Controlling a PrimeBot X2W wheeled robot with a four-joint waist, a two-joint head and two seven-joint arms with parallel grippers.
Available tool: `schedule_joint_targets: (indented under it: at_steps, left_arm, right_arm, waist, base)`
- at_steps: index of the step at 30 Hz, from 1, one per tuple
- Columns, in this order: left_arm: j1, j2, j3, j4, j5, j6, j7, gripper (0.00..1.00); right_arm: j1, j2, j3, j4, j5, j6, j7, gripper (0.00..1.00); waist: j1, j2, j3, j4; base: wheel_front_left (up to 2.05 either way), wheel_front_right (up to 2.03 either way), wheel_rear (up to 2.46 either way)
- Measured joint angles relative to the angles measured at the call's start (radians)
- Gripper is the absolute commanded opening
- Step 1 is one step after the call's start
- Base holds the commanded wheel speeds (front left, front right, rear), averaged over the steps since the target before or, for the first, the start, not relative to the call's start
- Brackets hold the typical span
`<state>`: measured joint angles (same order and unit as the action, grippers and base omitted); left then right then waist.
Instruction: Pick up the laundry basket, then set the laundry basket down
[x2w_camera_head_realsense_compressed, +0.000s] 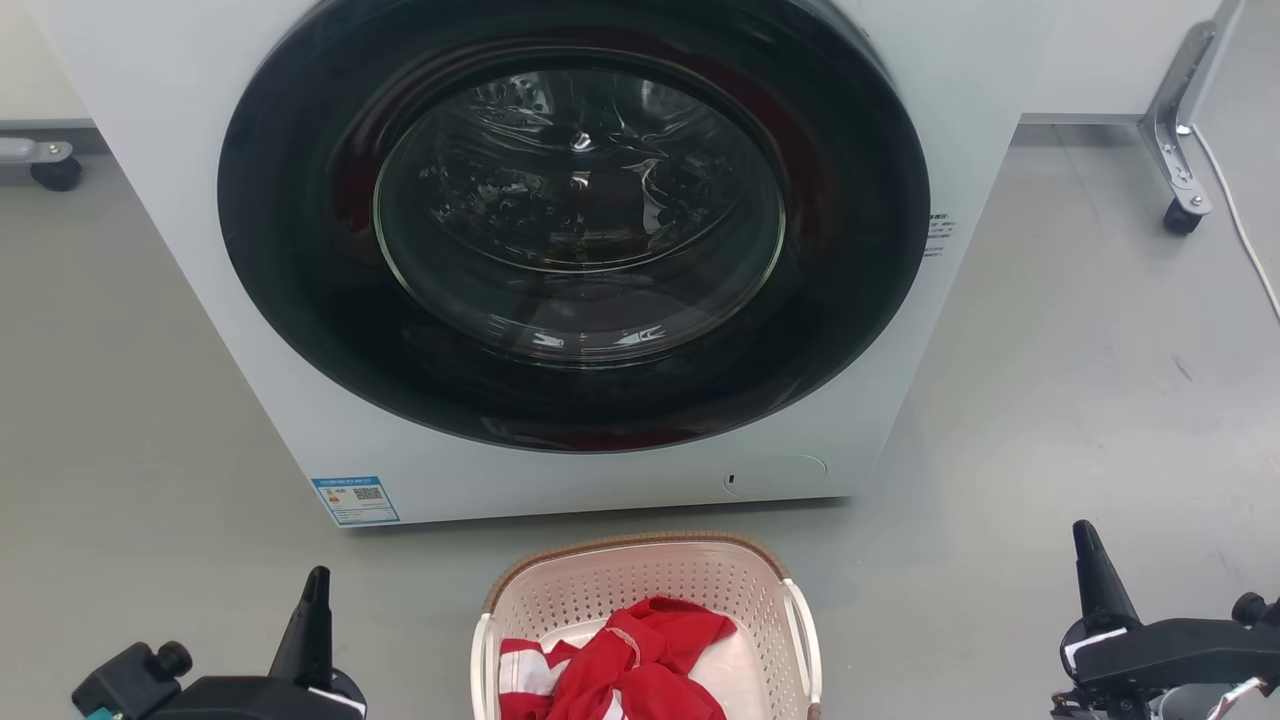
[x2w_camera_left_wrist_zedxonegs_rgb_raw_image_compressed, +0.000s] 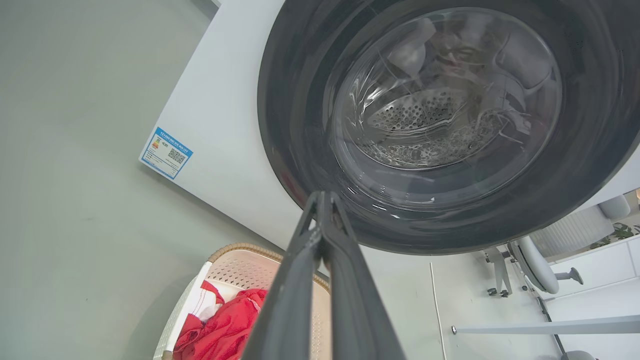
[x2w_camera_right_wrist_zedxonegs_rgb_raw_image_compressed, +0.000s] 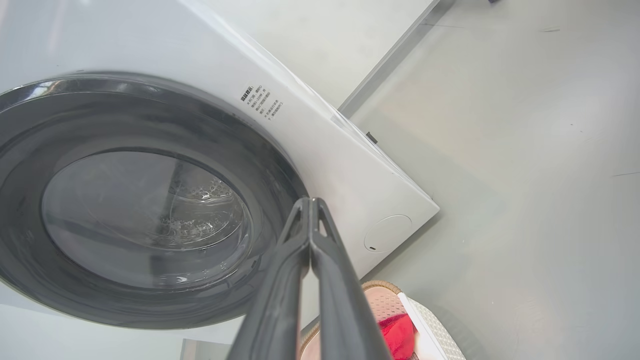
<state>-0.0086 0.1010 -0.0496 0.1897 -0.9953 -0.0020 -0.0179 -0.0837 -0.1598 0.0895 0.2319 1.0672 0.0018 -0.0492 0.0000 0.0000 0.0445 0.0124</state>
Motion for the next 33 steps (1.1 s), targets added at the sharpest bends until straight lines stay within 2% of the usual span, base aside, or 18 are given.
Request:
schedule_joint_targets:
  at_steps: [33]
  left_arm:
    - [-0.05, -0.041, 0.102, 0.075, -0.436, -0.089, 0.096, 0.0]
  right_arm:
    - [-0.006, 0.082, -0.161, 0.048, 0.385, 0.085, 0.119, 0.0]
  waist:
    - [0.0001, 0.0, -0.031, -0.009]
  base:
    - [0.0, 0.0, 0.0]
